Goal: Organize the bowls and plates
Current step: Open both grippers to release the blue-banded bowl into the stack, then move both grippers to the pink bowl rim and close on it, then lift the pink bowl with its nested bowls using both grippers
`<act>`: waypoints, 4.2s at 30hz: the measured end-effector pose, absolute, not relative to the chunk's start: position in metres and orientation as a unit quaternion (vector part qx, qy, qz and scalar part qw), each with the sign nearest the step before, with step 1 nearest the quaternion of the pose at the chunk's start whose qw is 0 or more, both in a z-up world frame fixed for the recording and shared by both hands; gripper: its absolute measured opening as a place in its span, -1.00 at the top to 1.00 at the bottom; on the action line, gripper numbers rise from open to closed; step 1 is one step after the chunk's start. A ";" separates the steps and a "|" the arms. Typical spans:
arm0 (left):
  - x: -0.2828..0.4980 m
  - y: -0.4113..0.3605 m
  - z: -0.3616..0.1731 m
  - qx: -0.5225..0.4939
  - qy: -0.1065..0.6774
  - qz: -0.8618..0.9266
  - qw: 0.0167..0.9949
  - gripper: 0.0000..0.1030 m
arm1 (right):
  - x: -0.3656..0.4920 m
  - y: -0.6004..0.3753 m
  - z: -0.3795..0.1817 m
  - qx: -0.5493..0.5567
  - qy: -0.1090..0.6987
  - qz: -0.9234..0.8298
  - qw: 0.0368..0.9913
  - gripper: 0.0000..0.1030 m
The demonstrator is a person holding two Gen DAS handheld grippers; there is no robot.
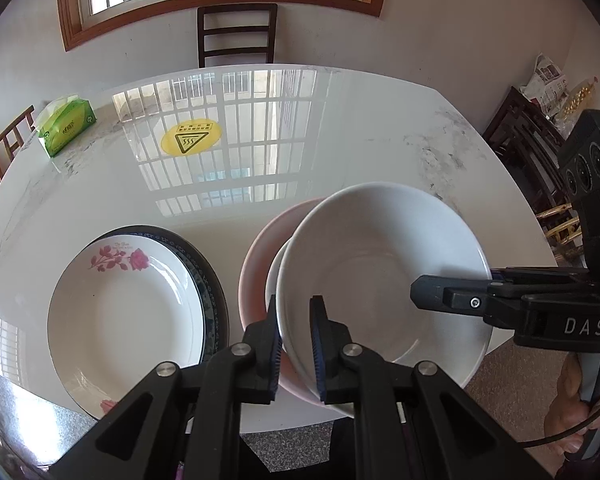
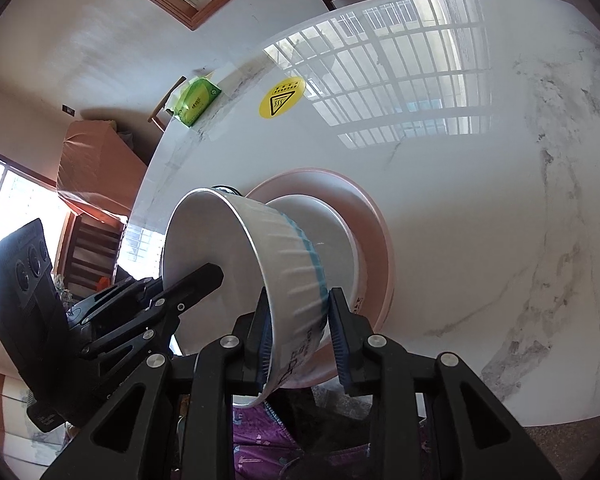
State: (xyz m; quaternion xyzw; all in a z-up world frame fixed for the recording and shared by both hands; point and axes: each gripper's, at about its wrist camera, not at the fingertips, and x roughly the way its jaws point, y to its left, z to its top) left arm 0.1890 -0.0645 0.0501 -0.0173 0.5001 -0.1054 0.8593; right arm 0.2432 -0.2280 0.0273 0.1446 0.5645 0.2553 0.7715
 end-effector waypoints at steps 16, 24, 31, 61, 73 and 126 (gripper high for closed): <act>0.190 -0.059 0.050 -0.020 0.488 -0.103 0.866 0.68 | 0.237 -0.237 0.039 0.127 0.526 0.251 0.803 0.27; 0.178 -0.054 0.069 -0.002 0.445 -0.110 0.889 0.60 | 0.220 -0.249 0.047 0.109 0.481 0.235 0.837 0.05; 0.174 -0.033 0.059 -0.038 0.459 -0.130 0.878 0.57 | 0.198 -0.261 0.044 0.103 0.437 0.222 0.865 0.05; 0.197 -0.017 0.029 -0.095 0.562 -0.117 0.813 0.41 | 0.225 -0.271 0.004 0.103 0.514 0.223 0.822 0.15; 0.203 -0.012 0.023 -0.078 0.569 -0.088 0.814 0.14 | 0.242 -0.264 0.002 0.088 0.576 0.200 0.788 0.25; 0.203 -0.026 0.024 -0.139 0.546 -0.075 0.823 0.82 | 0.257 -0.254 0.002 0.068 0.610 0.223 0.757 0.66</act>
